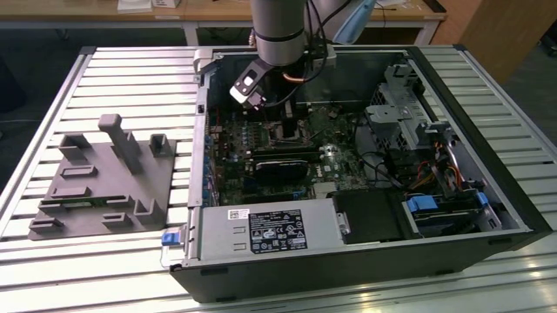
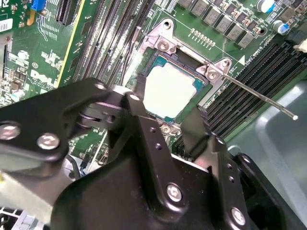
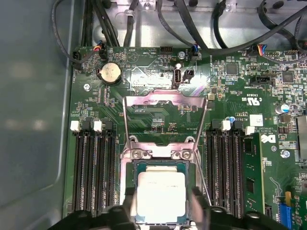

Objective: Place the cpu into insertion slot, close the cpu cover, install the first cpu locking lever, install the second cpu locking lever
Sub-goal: 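Place the cpu into insertion slot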

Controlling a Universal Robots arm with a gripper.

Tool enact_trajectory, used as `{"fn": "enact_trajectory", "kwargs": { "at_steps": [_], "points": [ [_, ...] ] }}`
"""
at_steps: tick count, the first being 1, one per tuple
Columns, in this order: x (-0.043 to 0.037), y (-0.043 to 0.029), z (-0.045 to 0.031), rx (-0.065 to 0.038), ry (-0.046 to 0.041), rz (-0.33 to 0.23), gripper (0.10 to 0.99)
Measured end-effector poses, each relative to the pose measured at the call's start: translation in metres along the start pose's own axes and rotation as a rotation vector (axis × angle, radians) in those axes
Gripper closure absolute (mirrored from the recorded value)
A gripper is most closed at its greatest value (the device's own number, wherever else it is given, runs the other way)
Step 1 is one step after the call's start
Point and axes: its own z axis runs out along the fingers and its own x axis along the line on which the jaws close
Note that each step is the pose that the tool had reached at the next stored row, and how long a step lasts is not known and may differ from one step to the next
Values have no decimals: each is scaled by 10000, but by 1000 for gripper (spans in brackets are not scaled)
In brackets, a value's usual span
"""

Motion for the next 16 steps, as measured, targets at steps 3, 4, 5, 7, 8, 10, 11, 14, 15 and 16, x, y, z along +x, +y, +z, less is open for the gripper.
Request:
{"fn": "enact_trajectory", "kwargs": {
  "at_steps": [3,4,5,7,8,10,11,14,15,16],
  "points": [
    [0,0,-2,0,0,0,671],
    [0,0,-3,0,0,0,671],
    [0,0,-4,0,0,0,729],
    [0,1,-6,0,0,0,788],
    [0,1,-7,0,0,0,847],
    [0,1,-8,0,-1,0,906],
    [0,1,-9,-1,0,0,965],
    [0,1,-12,0,0,0,980],
    [0,2,-12,0,0,0,980],
    [0,2,-13,0,0,0,980]
  ]
}}
